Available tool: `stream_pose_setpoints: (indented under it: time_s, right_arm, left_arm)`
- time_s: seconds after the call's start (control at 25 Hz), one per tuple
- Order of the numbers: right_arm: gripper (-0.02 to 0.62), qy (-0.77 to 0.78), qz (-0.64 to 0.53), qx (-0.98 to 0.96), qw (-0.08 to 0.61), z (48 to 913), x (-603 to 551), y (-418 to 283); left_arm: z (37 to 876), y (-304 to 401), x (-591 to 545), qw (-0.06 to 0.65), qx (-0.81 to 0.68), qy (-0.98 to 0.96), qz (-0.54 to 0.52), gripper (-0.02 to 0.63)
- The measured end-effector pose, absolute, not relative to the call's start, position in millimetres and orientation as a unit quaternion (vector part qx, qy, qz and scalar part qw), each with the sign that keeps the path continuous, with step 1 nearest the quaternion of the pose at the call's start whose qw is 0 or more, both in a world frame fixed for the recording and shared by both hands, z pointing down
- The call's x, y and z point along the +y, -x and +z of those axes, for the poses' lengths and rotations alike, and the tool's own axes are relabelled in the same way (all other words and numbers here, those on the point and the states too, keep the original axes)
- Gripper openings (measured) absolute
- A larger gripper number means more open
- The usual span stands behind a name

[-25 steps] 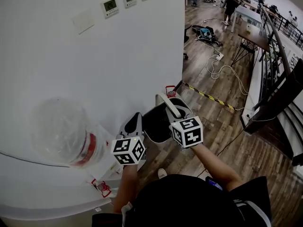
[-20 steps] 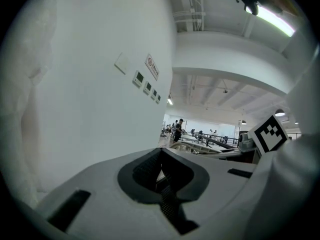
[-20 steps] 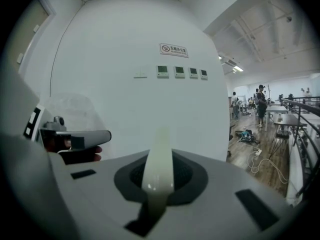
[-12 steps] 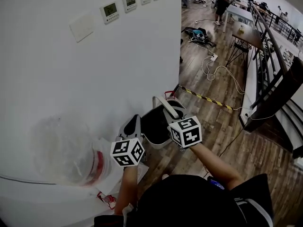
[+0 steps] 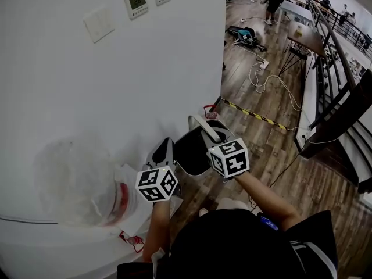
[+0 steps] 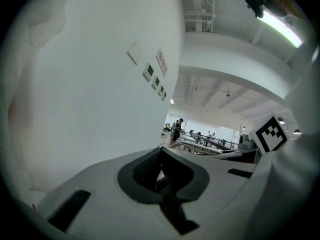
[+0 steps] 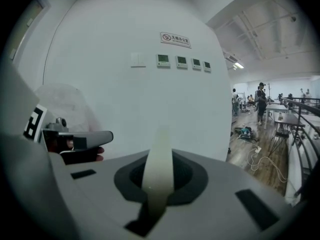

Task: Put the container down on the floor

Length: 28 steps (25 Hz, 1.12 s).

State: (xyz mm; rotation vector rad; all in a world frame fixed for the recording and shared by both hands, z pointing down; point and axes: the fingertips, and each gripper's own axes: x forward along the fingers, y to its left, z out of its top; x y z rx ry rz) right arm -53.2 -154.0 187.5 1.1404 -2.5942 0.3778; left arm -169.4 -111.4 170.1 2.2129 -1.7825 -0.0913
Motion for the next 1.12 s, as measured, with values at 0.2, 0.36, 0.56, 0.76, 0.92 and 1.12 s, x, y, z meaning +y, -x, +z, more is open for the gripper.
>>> stream_pose_setpoints:
  time_s: [0.2,0.36,0.56,0.76,0.92,1.12]
  right_arm:
    - [0.031,-0.379,0.132,-0.905,0.14,189,-161,55]
    - [0.031,-0.363,0.131,-0.91,0.152,194,-172,56]
    - [0.031,-0.343,0.132,-0.915,0.168,204,-185,59]
    - [0.031,-0.328,0.137,-0.915,0.188,224,-200,66]
    - [0.031,-0.318,0.138,-0.913,0.214,249,-206,75]
    - [0.031,-0.301,0.141,-0.909,0.253,280,-211,80]
  left_arm:
    - [174,168,-118,0.153,-0.632,-0.759,-0.032,0.017]
    - [180,165,-126,0.161,-0.643,-0.749,-0.031,0.017]
    - [190,172,-138,0.174,-0.662,-0.728,-0.036,0.017]
    - [215,181,-145,0.195,-0.677,-0.709,-0.036,0.017]
    - [242,190,-143,0.219,-0.688,-0.691,-0.036,0.017]
    - [269,190,-144,0.245,-0.695,-0.675,-0.034,0.017]
